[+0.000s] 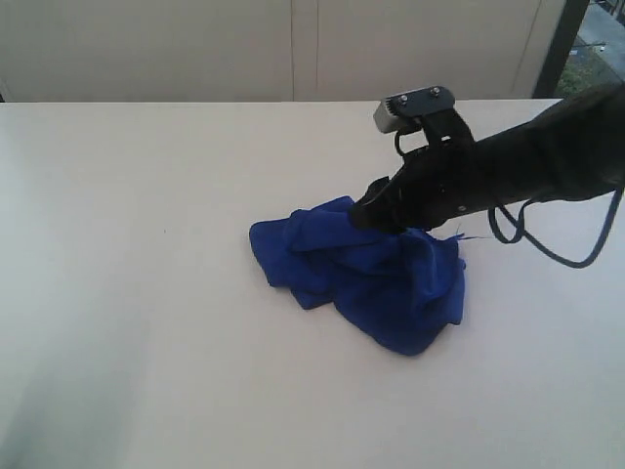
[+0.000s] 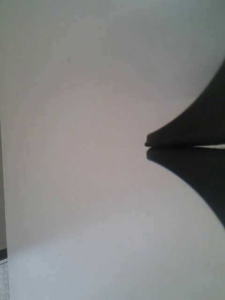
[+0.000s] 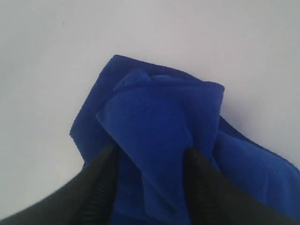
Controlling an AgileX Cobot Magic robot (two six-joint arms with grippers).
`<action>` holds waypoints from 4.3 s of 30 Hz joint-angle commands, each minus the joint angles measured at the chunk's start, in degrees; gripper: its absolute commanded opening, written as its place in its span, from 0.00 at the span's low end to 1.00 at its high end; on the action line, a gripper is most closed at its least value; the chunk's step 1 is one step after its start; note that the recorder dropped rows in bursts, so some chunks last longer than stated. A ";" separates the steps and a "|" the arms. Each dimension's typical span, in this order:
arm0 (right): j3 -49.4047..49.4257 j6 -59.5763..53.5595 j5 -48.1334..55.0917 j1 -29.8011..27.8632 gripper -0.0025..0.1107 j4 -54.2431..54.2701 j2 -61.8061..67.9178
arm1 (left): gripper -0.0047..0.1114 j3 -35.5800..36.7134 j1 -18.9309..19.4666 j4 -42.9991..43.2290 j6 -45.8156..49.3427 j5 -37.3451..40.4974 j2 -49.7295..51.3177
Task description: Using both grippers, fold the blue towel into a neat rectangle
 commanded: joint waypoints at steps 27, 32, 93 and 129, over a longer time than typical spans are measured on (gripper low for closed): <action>-4.14 19.96 19.28 2.24 0.02 0.01 -8.33 | 0.04 0.20 -0.38 -0.43 -0.49 -0.18 0.01; -2.94 19.71 15.19 5.19 0.03 -0.96 -1.17 | 0.04 0.20 -0.38 -0.43 -0.49 -0.18 0.01; 18.24 38.12 -2.13 6.16 0.34 -0.33 -4.40 | 0.04 0.20 -0.38 -0.43 -0.49 -0.18 0.01; 13.60 51.70 8.27 6.16 0.02 -51.07 -31.47 | 0.04 0.20 -0.38 -0.43 -0.49 -0.18 0.01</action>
